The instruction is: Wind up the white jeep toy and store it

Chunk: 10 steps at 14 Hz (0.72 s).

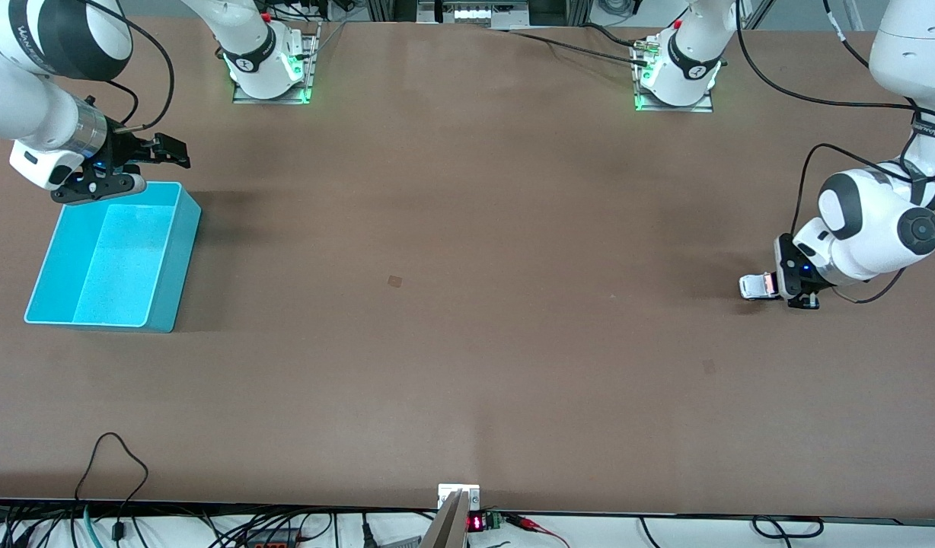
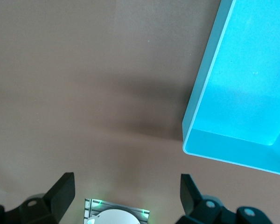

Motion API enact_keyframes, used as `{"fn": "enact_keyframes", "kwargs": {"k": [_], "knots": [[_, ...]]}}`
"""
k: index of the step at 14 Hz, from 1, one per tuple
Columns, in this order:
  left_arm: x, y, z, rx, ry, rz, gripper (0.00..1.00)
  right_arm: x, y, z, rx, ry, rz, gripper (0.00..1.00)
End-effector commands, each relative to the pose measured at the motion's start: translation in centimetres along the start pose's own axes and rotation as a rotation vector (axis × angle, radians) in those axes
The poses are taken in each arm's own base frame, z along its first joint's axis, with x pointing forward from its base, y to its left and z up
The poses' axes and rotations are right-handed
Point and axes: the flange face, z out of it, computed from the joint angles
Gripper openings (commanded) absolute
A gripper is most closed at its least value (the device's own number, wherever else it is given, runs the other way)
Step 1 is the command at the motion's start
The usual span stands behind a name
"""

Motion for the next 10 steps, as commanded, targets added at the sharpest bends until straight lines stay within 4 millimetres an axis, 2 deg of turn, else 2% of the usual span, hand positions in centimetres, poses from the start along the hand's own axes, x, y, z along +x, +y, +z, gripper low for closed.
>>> {"fn": "enact_keyframes", "kwargs": {"k": [1, 5, 10], "knots": [[-1.7, 0.2, 4.5, -0.044, 0.004, 0.024, 0.19, -0.1, 0.1, -0.4, -0.009, -0.006, -0.01, 1.0], [-3.5, 0.4, 5.3, -0.048, 0.01, 0.03, 0.19, -0.1, 0.1, -0.4, -0.009, -0.006, -0.01, 1.0], [-6.0, 0.8, 4.8, -0.035, 0.009, 0.039, 0.19, -0.1, 0.1, -0.4, -0.009, -0.006, -0.009, 1.0]]}}
